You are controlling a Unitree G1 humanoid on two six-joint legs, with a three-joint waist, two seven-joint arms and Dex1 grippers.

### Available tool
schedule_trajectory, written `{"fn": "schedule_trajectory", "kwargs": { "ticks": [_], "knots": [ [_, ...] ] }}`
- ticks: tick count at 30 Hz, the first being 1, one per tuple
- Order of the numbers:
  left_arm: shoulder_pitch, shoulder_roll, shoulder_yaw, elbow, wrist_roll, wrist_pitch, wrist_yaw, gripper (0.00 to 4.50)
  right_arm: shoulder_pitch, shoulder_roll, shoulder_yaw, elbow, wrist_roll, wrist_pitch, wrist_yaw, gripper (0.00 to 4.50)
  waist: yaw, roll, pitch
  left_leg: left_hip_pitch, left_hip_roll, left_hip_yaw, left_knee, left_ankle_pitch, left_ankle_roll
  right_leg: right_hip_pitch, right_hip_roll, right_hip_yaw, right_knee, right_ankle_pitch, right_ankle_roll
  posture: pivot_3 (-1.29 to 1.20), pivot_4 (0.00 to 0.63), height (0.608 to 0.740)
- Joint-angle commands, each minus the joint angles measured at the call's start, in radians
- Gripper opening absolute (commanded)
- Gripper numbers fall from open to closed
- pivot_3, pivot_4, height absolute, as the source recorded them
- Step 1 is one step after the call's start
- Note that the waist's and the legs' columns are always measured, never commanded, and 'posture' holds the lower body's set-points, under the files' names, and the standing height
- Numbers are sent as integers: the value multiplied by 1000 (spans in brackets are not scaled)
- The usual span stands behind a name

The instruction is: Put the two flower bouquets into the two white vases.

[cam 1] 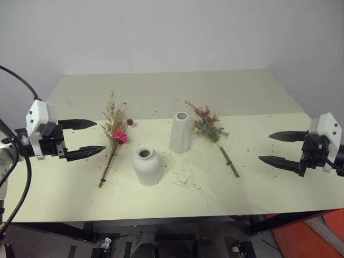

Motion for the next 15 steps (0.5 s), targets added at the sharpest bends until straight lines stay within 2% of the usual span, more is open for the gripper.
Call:
{"fn": "schedule_trajectory", "kwargs": {
  "ticks": [1,11,15],
  "knots": [
    [-21,17,19,5,-10,-20,-7,4462,-20,-21,-7,-5,1,6,1,4500,0,0,0,0,0,0,0,0,0,0,0,0,0,0,0,0,150,740],
    [-43,11,1,4,-15,-21,-21,4462,-27,-23,6,-19,-3,58,-36,4500,1,0,0,0,0,0,0,0,0,0,0,0,0,0,0,0,150,740],
    [-81,0,-28,12,-18,-20,-37,4462,-132,-38,146,-71,-26,260,-139,4500,-6,0,0,0,0,0,0,0,0,0,0,0,1,0,0,0,150,740]
  ]
}}
